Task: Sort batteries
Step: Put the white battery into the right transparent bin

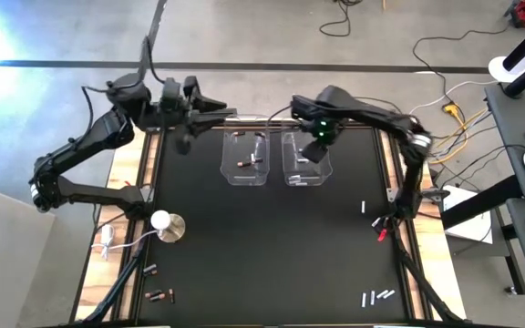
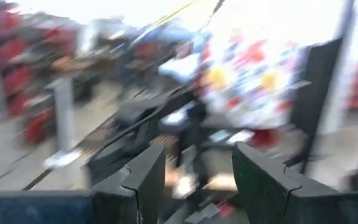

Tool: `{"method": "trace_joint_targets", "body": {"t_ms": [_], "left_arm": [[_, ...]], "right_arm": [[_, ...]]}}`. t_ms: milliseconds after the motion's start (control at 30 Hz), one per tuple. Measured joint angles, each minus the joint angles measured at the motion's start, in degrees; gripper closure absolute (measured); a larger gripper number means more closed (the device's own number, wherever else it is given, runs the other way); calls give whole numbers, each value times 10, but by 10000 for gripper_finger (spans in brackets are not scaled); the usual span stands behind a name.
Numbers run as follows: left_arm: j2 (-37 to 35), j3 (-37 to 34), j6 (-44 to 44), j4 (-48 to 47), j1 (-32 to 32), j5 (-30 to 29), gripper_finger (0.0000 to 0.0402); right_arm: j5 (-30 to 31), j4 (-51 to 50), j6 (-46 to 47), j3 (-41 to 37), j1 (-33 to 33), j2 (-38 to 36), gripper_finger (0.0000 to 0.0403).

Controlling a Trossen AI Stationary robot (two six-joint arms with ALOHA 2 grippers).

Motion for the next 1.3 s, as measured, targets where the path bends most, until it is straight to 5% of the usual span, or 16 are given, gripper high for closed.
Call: {"method": "trace_joint_targets", "body": {"t_ms": [133,467,800,1300], "left_arm": [[0,0,-48,50,-17,36,237],[11,0,-89,46,-62,6,237],[58,0,-118,46,-95,-65,237],[114,0,-124,29,-96,-60,237]], "right_arm": [[3,19,105,-48,31,-98,202],[52,72,396,-278,119,-266,200],[33,144,524,-519,203,-298,207],[-30,284,585,-676,203,-295,218]]}}
